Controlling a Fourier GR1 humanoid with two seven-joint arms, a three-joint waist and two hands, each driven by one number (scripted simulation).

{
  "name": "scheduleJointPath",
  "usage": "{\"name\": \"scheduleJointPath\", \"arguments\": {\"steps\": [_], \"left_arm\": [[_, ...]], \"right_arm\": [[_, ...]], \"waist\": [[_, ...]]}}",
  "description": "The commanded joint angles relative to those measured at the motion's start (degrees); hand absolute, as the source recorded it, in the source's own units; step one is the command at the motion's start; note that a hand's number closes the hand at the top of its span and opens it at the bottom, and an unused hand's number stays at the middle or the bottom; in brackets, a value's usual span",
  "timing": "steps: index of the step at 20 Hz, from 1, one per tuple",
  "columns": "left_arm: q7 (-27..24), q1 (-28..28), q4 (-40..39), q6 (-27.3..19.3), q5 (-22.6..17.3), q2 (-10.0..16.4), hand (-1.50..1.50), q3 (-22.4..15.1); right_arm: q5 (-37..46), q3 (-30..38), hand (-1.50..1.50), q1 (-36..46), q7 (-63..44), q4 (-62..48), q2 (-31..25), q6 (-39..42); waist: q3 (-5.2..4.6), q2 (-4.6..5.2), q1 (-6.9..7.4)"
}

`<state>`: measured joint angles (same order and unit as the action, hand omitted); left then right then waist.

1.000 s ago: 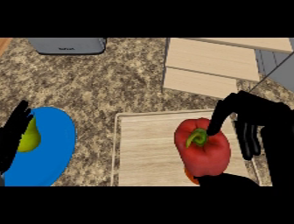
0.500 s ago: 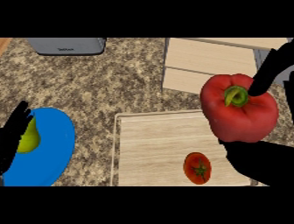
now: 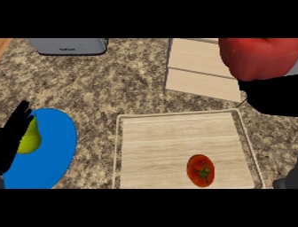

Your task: Pick the bell pepper from the tray and place it in the tiered shelf

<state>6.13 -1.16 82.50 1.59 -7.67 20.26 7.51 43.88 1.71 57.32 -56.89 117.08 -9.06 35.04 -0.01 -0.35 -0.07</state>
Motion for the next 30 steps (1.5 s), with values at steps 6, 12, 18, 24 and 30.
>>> {"name": "scheduleJointPath", "arguments": {"steps": [6, 12, 18, 24, 30], "left_arm": [[0.24, 0.76, -0.48, 2.06, -0.68, 0.76, 0.00, 1.38], [-2.07, 0.59, -2.45, 1.71, 1.31, -0.86, 0.00, 0.89], [0.74, -0.29, 1.39, 2.09, 0.90, -0.80, 0.00, 1.64], [0.43, 0.14, -0.48, 2.90, 1.22, -1.04, 0.00, 1.85], [0.08, 0.44, -0.74, 2.75, 1.87, -2.41, 0.00, 1.95]], "right_arm": [[6.35, 2.76, 1.50, 4.02, 2.24, -15.32, -5.41, -1.61], [9.87, 3.52, 1.50, 0.79, 10.73, -24.05, -6.85, -10.01], [8.41, 6.67, 1.50, 1.14, 14.42, -30.95, -6.24, -15.71], [10.88, 9.71, 1.50, -0.30, 11.95, -36.12, -6.28, -22.40], [12.21, 6.10, -1.50, -0.43, 21.61, -45.62, -10.03, -23.07]], "waist": [[-0.02, 0.41, 0.65], [-0.01, 0.55, 0.65], [0.01, 0.42, 0.69], [0.01, 0.41, 0.58], [0.00, 0.42, 0.60]]}}
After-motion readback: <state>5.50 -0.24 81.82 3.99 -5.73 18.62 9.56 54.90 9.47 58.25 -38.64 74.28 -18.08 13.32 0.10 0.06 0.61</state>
